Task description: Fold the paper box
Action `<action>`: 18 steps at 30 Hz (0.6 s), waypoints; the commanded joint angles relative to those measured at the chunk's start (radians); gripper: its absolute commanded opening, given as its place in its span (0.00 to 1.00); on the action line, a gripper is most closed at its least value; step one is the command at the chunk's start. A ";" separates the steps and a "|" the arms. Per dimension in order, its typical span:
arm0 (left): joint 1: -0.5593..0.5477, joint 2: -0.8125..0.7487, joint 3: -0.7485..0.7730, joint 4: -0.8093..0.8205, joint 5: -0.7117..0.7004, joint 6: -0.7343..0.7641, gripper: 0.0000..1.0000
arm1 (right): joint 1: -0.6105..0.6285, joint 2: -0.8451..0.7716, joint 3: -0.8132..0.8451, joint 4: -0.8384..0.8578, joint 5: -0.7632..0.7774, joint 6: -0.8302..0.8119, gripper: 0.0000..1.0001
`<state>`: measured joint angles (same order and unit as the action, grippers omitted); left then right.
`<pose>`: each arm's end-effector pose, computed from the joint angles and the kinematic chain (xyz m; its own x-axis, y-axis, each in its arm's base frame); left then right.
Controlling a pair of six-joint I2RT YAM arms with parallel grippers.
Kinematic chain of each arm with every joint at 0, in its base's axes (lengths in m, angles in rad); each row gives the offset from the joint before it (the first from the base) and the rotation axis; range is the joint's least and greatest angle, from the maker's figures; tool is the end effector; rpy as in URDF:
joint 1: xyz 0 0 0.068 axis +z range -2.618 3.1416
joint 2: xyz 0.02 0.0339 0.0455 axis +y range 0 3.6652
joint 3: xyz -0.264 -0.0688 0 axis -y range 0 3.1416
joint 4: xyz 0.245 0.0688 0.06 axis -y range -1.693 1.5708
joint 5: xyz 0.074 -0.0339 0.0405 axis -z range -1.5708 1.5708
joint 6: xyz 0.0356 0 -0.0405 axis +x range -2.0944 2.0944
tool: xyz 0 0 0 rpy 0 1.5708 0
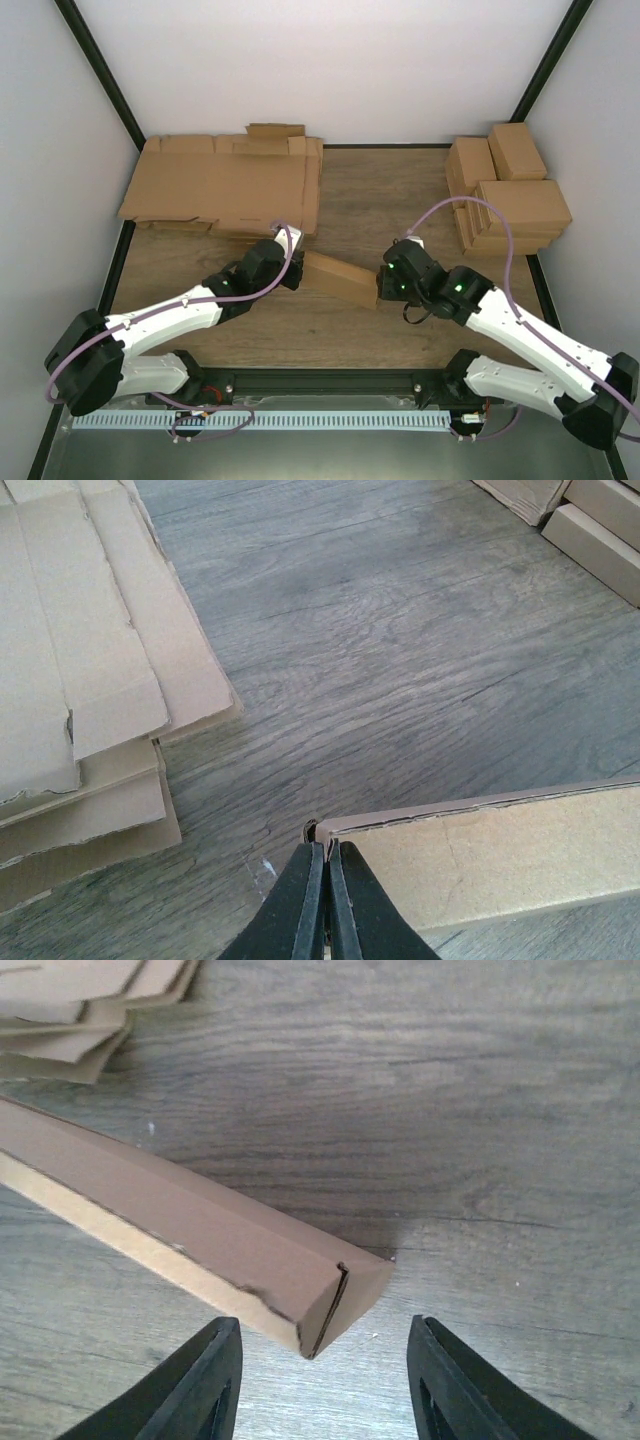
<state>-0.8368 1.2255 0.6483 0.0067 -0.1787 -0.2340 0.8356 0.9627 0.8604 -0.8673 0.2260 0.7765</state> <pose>0.1792 -0.1892 0.2196 -0.4981 0.2115 -0.8410 0.5294 0.8422 -0.1018 0.1270 0.1285 0.2752 -0.8416 0.0876 -0.5330 -0.0674 0.9620 0.2646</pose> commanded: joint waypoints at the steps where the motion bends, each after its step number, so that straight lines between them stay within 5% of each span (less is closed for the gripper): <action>1: -0.004 0.025 -0.032 -0.156 0.022 0.007 0.04 | 0.007 -0.048 0.088 -0.038 0.019 -0.006 0.48; 10: -0.009 0.029 -0.017 -0.160 0.025 0.009 0.04 | -0.027 -0.017 0.182 -0.002 -0.029 -0.083 0.49; 18: -0.017 0.034 -0.011 -0.164 0.015 0.006 0.04 | -0.158 -0.004 0.102 0.182 -0.252 -0.122 0.31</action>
<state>-0.8413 1.2270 0.6556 -0.0051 -0.1795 -0.2329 0.7212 0.9638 0.9989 -0.7963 0.0963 0.6754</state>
